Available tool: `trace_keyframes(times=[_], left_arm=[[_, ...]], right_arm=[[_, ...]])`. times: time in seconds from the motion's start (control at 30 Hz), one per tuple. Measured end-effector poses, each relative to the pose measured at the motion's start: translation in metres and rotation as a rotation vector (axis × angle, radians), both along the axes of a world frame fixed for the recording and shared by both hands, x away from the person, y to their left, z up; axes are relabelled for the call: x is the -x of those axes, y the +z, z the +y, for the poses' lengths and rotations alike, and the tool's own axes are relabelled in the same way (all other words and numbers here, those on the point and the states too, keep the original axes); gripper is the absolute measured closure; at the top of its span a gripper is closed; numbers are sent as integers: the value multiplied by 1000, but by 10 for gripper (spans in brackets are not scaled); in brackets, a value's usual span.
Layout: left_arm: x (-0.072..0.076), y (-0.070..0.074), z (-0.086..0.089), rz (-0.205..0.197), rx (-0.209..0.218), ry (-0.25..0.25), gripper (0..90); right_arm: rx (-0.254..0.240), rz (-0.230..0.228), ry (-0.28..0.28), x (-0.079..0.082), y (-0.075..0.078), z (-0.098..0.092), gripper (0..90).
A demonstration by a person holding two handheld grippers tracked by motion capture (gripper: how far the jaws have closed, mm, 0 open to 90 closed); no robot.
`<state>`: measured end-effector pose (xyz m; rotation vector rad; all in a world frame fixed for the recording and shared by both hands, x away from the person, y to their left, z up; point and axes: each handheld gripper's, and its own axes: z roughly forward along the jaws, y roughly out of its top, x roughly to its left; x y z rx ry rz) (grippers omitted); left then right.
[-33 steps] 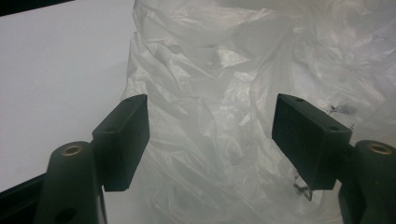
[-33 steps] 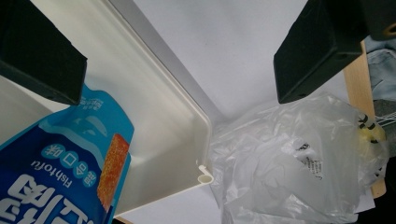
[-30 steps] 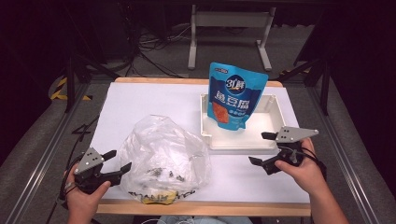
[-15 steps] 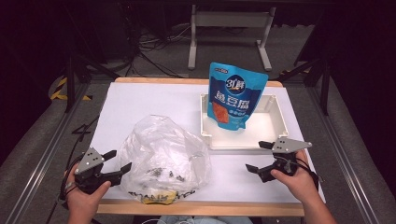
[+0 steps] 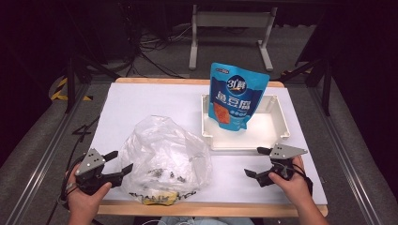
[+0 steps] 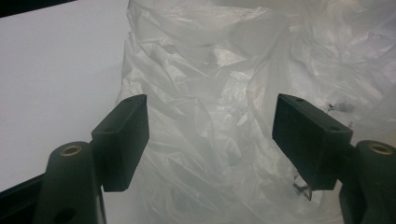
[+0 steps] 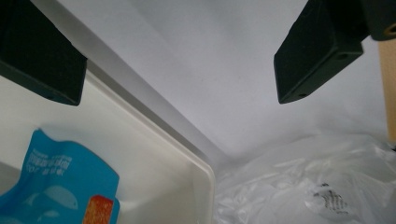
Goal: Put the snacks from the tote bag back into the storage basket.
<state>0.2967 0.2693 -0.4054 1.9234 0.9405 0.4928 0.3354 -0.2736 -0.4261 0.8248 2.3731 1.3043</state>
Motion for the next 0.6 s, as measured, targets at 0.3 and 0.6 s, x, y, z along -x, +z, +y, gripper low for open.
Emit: trace_keyframes(times=[0.3,0.6], left_arm=[[-1,-1,-2,4,-2,-7,283],[-1,-2,-1,3,3,-5,277]], right_arm=[[50,44,-59,-3,-15,1,37],[46,60,-45,-5,-20,3,37]])
